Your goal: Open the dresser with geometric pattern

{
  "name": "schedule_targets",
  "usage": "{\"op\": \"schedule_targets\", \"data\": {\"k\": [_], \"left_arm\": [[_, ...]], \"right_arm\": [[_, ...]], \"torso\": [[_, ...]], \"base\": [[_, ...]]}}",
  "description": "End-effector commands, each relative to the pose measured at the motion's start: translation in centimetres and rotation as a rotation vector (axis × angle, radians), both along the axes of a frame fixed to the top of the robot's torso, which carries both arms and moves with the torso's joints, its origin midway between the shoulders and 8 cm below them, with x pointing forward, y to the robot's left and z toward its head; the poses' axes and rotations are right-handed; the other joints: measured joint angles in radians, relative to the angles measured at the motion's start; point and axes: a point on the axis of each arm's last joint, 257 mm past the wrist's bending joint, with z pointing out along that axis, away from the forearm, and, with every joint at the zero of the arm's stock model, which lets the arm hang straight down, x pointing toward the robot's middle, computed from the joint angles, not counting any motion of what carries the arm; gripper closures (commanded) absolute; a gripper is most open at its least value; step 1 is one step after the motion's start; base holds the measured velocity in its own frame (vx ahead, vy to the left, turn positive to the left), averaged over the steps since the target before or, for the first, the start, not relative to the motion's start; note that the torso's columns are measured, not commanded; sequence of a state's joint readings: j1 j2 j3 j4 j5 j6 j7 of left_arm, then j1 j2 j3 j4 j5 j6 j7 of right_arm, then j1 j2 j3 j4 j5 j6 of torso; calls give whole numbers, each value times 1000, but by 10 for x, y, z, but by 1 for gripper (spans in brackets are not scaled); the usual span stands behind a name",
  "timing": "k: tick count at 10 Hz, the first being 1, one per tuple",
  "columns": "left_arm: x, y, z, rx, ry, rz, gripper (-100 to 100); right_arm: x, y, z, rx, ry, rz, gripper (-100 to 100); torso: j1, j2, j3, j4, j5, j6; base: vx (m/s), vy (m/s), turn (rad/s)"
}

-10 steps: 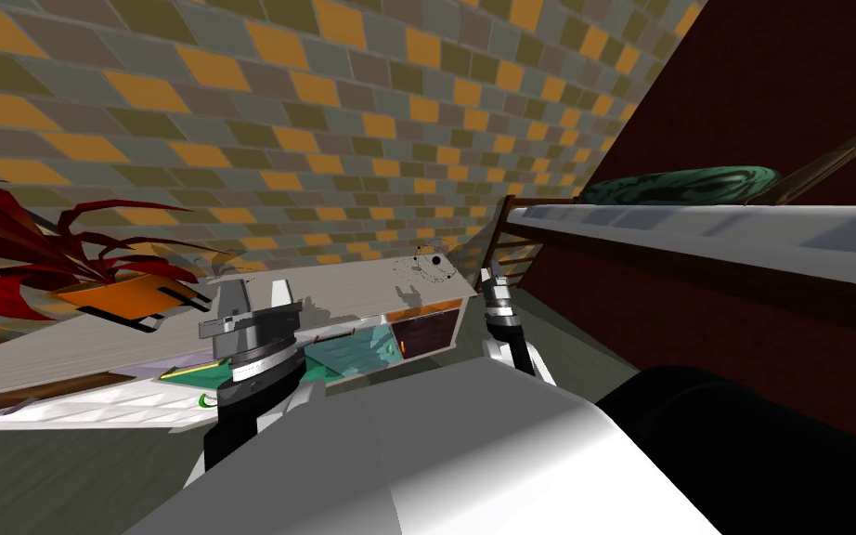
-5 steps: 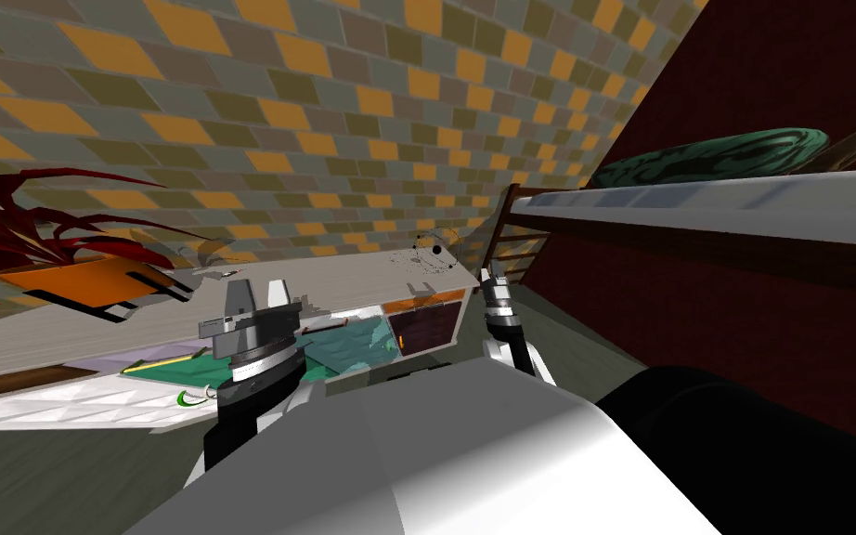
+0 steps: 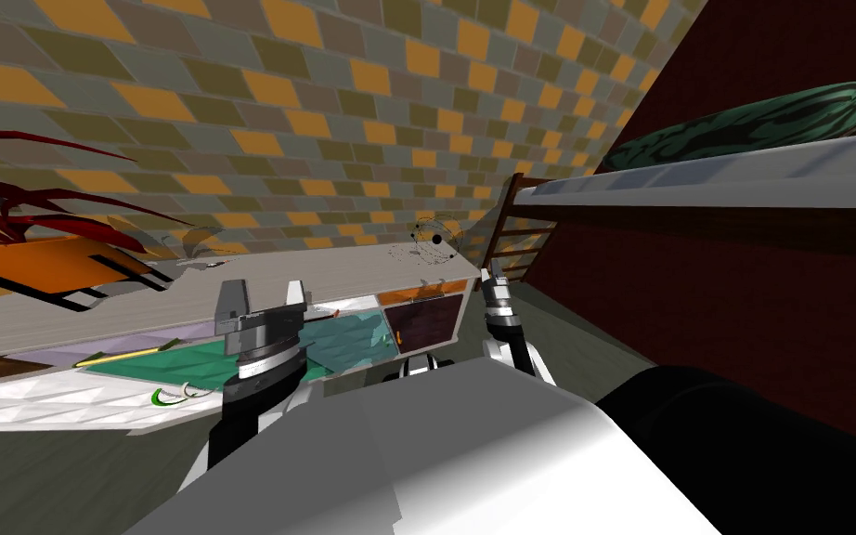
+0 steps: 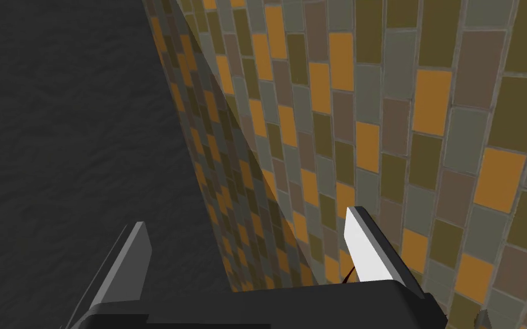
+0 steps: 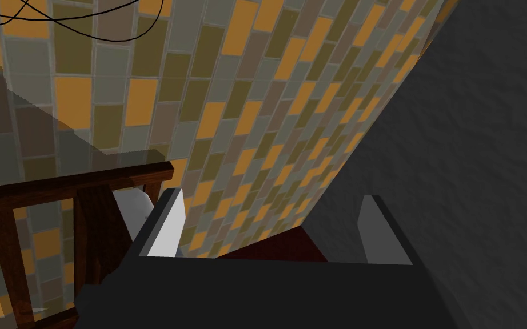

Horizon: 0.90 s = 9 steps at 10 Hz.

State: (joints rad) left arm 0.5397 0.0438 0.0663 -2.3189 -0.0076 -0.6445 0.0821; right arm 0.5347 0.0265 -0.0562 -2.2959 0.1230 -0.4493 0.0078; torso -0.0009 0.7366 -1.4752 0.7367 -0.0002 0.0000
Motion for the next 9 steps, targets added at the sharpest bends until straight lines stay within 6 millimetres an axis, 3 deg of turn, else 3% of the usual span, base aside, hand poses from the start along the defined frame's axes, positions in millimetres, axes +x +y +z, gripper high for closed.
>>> {"op": "schedule_targets", "data": {"k": [1, 9], "left_arm": [[4, -6, -13, 50, 19, -22, -100], [20, -6, -74, 146, 81, -40, -100]], "right_arm": [[0, 0, 0, 0, 0, 0, 0], [0, 0, 0, 0, 0, 0, 0]], "torso": [[0, 1, -1, 1, 0, 0], [1, 1, -1, 1, 0, 0]], "base": [[20, -45, 4], [26, -62, 5]]}}
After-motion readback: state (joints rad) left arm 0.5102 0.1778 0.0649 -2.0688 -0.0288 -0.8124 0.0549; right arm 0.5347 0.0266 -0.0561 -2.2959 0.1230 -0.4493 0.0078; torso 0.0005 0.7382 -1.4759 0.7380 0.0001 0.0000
